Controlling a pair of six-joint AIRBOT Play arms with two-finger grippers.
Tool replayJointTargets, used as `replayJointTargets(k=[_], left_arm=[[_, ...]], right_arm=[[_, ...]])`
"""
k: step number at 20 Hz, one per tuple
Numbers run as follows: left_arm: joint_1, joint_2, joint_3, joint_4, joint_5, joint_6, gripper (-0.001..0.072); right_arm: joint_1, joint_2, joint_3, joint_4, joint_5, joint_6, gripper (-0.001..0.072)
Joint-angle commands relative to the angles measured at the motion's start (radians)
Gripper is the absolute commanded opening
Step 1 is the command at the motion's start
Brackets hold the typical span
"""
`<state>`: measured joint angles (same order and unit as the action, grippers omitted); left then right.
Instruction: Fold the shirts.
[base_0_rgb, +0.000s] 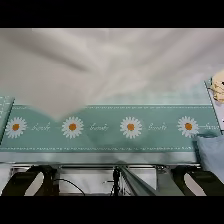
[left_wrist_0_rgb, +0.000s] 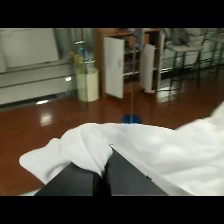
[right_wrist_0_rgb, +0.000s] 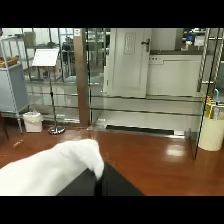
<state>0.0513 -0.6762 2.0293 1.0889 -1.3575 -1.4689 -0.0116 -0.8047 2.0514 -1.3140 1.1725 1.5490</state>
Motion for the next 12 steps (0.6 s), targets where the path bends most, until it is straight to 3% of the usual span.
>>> replayJointTargets(k=[1, 4, 8, 12], left_arm=[[0.003, 0.097, 0.017, 0.195, -0.203, -0.127, 0.0036], [0.003, 0.101, -0.003, 0.245, -0.366, -0.172, 0.0036], [0.006, 0.100, -0.236, 0.205, -0.384, -0.185, 0.0036], [0.006, 0.100, -0.644, 0.205, -0.293, -0.124, 0.0036]], right_arm=[[0.000, 0.089, 0.000, -0.139, 0.248, 0.078, 0.0023], [0.000, 0.063, -0.001, -0.222, 0.462, 0.085, 0.0023], [0.001, -0.109, -0.007, -0.107, 0.685, 0.079, 0.0023], [0.004, -0.267, -0.209, -0.126, 0.674, 0.006, 0.0023]])
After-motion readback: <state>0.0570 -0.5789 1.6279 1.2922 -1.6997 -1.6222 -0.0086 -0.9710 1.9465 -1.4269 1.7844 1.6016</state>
